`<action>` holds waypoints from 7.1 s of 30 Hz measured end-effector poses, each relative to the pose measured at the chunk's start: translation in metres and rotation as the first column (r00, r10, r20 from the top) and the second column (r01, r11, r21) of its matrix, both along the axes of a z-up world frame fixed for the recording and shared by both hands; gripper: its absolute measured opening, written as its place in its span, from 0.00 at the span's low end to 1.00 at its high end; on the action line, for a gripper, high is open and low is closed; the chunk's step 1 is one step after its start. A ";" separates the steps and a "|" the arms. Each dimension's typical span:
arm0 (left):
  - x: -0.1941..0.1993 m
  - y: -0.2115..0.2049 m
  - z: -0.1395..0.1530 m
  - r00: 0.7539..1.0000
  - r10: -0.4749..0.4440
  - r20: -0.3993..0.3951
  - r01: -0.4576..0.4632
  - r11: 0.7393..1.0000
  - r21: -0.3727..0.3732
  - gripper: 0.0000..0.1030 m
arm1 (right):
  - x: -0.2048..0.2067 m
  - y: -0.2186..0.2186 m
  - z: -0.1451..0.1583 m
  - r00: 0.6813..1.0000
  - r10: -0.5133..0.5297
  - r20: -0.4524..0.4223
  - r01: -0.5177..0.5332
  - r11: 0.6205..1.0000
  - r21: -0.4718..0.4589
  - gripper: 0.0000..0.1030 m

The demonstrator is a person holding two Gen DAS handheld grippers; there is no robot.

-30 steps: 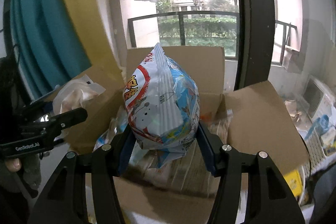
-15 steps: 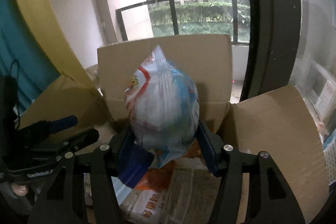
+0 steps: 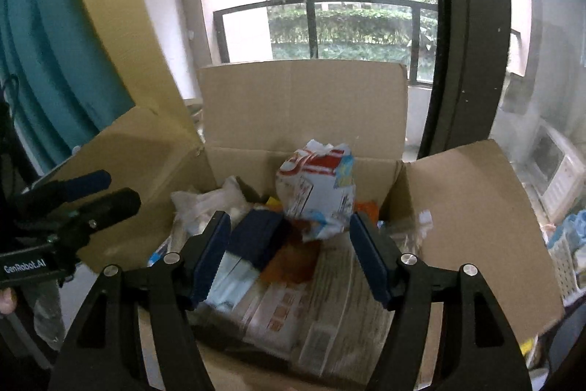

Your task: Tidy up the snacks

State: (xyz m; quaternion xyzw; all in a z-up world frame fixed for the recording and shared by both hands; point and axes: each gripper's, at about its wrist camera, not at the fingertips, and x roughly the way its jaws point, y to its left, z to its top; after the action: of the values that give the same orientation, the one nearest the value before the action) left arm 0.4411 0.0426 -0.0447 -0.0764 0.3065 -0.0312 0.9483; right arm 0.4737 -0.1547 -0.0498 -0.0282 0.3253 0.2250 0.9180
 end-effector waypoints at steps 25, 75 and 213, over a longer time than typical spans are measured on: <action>-0.148 -0.020 -0.029 0.999 -0.036 0.005 0.036 0.998 0.054 0.80 | -0.128 -0.011 -0.035 0.997 0.035 -0.066 -0.035 0.999 0.000 0.69; -0.212 0.030 -0.094 0.990 0.073 -0.117 -0.071 0.997 0.015 0.80 | -0.184 0.043 -0.082 0.958 0.261 -0.115 -0.273 0.957 -0.100 0.61; -0.384 -0.084 0.042 0.951 -0.037 0.306 0.019 0.998 0.063 0.95 | -0.363 -0.099 0.055 0.955 -0.131 0.264 0.119 0.991 0.062 0.82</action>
State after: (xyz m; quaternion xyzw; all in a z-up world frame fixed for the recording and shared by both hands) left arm 0.0576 -0.0417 -0.0029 -0.0383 0.1574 -0.0471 0.9857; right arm 0.1102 -0.2541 0.0051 -0.0167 0.1941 0.1679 0.9664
